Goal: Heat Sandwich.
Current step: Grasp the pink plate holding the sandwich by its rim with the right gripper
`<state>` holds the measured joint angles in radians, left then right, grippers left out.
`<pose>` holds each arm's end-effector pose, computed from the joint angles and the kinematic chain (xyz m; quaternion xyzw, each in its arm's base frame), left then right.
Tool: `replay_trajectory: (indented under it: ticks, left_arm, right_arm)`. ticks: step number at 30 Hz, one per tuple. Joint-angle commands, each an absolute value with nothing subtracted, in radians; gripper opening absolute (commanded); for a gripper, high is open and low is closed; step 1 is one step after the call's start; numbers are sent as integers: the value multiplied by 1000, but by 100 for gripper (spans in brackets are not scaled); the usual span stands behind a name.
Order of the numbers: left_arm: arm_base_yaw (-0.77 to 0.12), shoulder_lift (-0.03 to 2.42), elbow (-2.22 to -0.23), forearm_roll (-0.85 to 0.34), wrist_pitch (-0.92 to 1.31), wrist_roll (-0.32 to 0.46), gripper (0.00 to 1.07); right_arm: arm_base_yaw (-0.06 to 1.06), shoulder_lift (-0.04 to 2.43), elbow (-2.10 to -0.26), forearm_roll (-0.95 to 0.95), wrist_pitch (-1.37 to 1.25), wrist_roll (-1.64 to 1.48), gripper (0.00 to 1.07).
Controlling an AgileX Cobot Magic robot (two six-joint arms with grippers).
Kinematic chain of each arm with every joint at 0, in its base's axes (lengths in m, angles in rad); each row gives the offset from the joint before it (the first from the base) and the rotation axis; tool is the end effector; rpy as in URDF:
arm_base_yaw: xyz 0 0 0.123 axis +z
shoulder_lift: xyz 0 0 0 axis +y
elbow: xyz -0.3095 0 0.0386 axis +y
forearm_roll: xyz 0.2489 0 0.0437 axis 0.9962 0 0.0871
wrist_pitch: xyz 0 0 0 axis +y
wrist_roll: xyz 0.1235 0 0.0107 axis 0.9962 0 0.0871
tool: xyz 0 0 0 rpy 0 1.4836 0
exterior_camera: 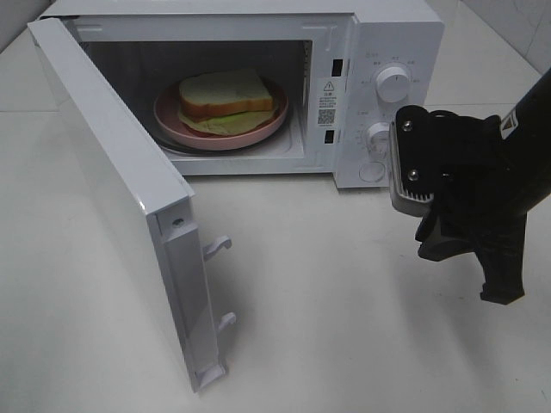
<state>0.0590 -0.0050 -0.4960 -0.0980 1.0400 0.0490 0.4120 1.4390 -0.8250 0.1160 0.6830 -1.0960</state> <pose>-0.0006 -0.0105 0.2641 -0.0028 0.8465 -0.0203 0.5320 0.2439 0.1165 0.2117 -0.6448 0.7417 -0.0186 0.1836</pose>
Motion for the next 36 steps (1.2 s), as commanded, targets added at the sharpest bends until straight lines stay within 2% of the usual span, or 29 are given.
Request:
replay_trajectory:
  ticks: [1,2,3,5,6,7,10,11,12,15,19,25,36]
  left_arm:
    - [51,-31,-494,-98,1036,42,98]
    - [51,-31,-494,-98,1036,42,98]
    - [51,-31,-494,-98,1036,42,98]
    - [51,-31,-494,-98,1036,42,98]
    - [51,-31,-494,-98,1036,42,98]
    - [51,-31,-494,-98,1036,42,98]
    - [51,-31,-494,-98,1036,42,98]
    - [51,-31,-494,-98,1036,42,98]
    - [51,-31,-494,-98,1036,42,98]
    - [51,-31,-494,-98,1036,42,98]
    - [51,-31,-494,-98,1036,42,98]
    - [51,-31,-494,-98,1036,42,98]
    - [51,-31,-494,-98,1036,42,98]
  right_arm:
    - [406,1432,-831,106,697,-1202,26]
    - [406,1432,-831,93,697,-1205,34]
    - [406,1432,-831,93,697,-1205,34]
    - [407,1432,-831,83,697,-1205,46]
    - [407,1432,-831,84,697,-1196,57]
    - [407,1432,-831,84,697,-1196,57]
    - [407,1432,-831,84,696,-1155,80]
    - [409,1432,-831,84,696,-1120,91]
    - [409,1432,-831,84,696,-1120,91]
    - [409,1432,-836,84,693,-1114,102]
    - [409,1432,-869,66,701,-1118,101]
    - [499,1469,-961,-89,729,-1080,99]
    - [588,1598,-1131,-137,733,-1067,96]
